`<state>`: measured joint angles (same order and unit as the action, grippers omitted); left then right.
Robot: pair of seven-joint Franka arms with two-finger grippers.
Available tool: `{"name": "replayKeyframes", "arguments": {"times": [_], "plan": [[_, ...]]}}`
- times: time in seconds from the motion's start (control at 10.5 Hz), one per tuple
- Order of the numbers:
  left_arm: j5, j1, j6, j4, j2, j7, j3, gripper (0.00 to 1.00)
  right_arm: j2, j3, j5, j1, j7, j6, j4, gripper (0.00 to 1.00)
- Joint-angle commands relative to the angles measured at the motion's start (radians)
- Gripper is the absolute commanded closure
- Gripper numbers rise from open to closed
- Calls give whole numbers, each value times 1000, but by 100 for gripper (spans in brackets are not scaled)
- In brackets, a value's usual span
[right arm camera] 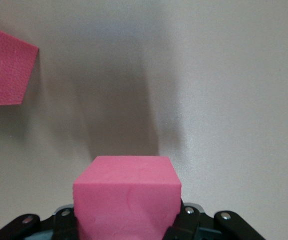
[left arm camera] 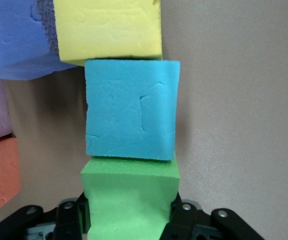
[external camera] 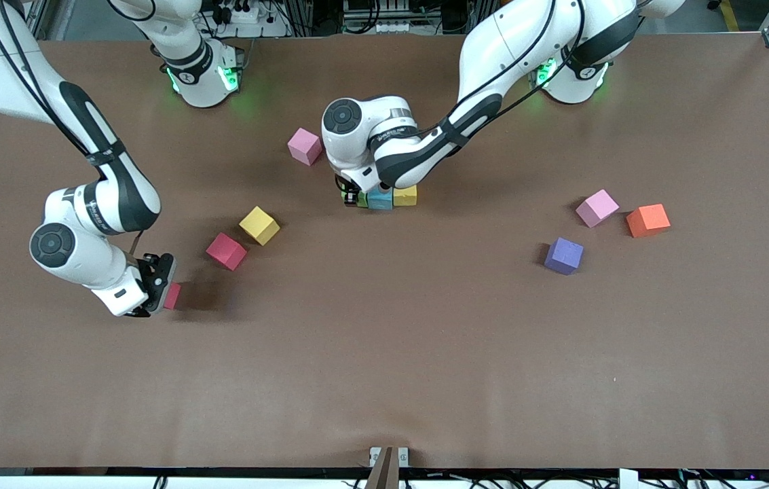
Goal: Form number 2 with 11 blocks
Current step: 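Lower the green cube below the cyan cube while the right gripper grasps pink, then open the left gripper off the green cube while the right gripper carries pink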
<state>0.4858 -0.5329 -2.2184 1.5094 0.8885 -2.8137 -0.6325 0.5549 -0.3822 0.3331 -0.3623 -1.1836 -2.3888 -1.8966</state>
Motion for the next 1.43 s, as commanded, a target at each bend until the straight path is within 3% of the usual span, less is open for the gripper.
{"name": "replayKeyframes", "arguments": {"times": [0.0,0.19,0.29,0.38,0.76,0.95,1.34], "plan": [[79,-21,-17,12,0,-271,8,41,-20,-1,3,-4,4,14,-13,48],[79,-24,-17,12,1,-268,14,41,-20,-1,3,-4,7,14,-15,48],[79,-25,-17,12,1,-263,14,33,-20,-1,3,-4,9,14,-15,48],[80,-29,-15,12,0,-256,14,0,-18,-1,3,-4,10,14,-16,48],[86,-41,-1,9,-23,-216,13,0,-20,-6,1,-3,12,17,-15,48],[79,-38,22,6,-51,-214,-1,0,-26,-18,-52,0,10,43,-12,48],[74,-15,100,5,-124,-181,-27,0,-87,-58,-101,3,70,170,-4,49]]}}
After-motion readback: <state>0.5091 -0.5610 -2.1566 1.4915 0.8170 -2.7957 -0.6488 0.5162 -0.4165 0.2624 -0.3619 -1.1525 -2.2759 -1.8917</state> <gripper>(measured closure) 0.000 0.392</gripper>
